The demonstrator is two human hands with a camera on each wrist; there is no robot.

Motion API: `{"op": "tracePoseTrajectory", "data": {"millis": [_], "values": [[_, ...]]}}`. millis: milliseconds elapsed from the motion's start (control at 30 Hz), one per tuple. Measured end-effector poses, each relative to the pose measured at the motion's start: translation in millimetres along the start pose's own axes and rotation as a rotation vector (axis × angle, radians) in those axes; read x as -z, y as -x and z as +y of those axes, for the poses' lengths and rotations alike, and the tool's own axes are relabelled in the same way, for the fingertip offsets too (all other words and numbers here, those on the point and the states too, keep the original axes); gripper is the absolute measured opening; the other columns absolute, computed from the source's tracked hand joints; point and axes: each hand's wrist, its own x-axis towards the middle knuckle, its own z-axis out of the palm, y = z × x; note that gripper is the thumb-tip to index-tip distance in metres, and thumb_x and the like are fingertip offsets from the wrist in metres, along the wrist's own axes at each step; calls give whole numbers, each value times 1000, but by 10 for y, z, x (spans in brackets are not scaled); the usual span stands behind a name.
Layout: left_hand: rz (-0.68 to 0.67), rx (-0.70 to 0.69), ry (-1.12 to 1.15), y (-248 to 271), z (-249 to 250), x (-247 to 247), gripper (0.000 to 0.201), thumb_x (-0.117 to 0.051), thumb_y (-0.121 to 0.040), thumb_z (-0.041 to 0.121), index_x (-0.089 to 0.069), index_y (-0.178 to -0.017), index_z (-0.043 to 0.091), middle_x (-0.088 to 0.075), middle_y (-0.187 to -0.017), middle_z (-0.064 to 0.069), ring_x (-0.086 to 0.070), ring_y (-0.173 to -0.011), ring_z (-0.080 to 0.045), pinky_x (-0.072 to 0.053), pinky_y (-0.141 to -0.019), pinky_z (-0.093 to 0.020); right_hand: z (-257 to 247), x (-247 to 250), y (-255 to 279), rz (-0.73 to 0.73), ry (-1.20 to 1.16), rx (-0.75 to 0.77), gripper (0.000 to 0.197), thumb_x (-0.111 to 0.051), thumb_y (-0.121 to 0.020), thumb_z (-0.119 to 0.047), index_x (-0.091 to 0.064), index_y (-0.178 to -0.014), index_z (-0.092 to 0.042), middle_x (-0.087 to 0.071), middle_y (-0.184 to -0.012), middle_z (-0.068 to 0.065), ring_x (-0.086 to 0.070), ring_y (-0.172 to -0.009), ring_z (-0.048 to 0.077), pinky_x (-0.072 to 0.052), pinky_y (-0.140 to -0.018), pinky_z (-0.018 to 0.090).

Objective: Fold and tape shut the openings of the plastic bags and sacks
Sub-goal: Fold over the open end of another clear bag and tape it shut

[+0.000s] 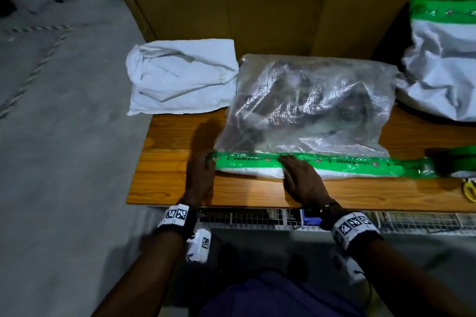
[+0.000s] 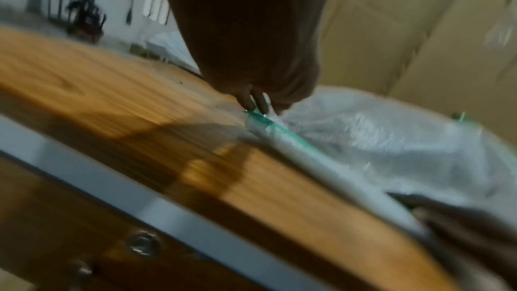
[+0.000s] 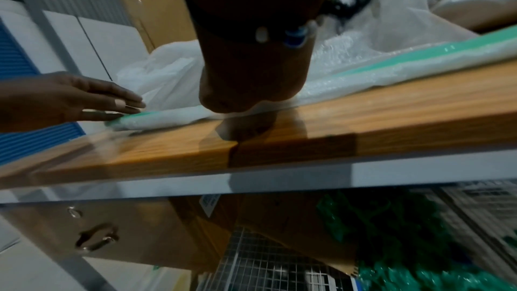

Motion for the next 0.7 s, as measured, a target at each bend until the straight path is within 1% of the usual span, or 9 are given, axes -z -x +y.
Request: {"op": "tracePoseTrajectory", "data": {"millis": [67,133,200,300,367,400,467,567,700], "values": [[81,26,37,-11,-18,38,30,-66,-90,-7,-75,-114,9,-76,-109,-12,-71,-99,-28,-55,-83,-30,-161,10,-14,14,0,-47,56,-60,-88,-11,-57,-144,-10,-61,-145,15,-57,-132,36,-50,-106,48],[78,19,65,-44,-64,37,30,-70,-86,-9,-76,-110,7,-76,-106,-12,-71,-97,-28,-53,-82,-28,-355,-39,-69,35,-40,-97,66,-68,-81,-5,-57,-146,-13,-60,-147,11,-56,-133,31,-53,-104,45],[49,7,67,-80,-63,30,28,-74,-83,-8,-76,-108,5,-75,-106,-14,-70,-97,-27,-45,-82,-22,-527,-150,-139,40,-89,-94,71,-71,-80,-6,-56,-149,-16,-57,-152,8,-53,-140,26,-51,-108,42],[-4,17,79,-135,-23,59,28,-75,-84,-5,-73,-110,4,-71,-108,-13,-65,-95,-22,-40,-81,-20,-706,-332,-180,64,-131,-135,69,-68,-80,-2,-58,-146,-16,-59,-150,7,-57,-136,26,-50,-108,39],[-31,21,89,-156,-17,77,28,-75,-86,-4,-72,-112,5,-69,-109,-11,-62,-93,-18,-40,-80,-21,-765,-435,-148,110,-170,-208,67,-65,-81,3,-59,-145,-16,-59,-150,8,-55,-138,27,-44,-115,39],[-40,30,105,-171,-31,74,27,-73,-87,-3,-72,-112,6,-69,-108,-10,-63,-93,-19,-43,-79,-23,-782,-478,-125,125,-177,-234,67,-64,-82,5,-60,-145,-16,-59,-150,8,-53,-140,27,-40,-118,37],[-70,86,159,-197,-58,55,25,-70,-91,-1,-71,-115,8,-71,-108,-7,-66,-95,-20,-47,-78,-26,-790,-541,-100,138,-169,-265,68,-62,-82,7,-60,-146,-17,-59,-150,7,-50,-143,25,-35,-119,32],[-100,207,185,-236,-97,18,24,-61,-95,2,-70,-117,10,-72,-111,-7,-65,-98,-21,-46,-78,-27,-791,-588,-122,163,-141,-284,69,-62,-80,8,-62,-144,-18,-60,-149,6,-52,-140,24,-39,-119,35],[-153,214,211,-294,-141,-11,17,-58,-97,6,-63,-107,20,-65,-103,-1,-64,-99,-26,-51,-82,-34,-796,-645,-140,177,-124,-307,67,-62,-82,7,-63,-143,-19,-61,-148,6,-53,-139,24,-33,-117,26]]}}
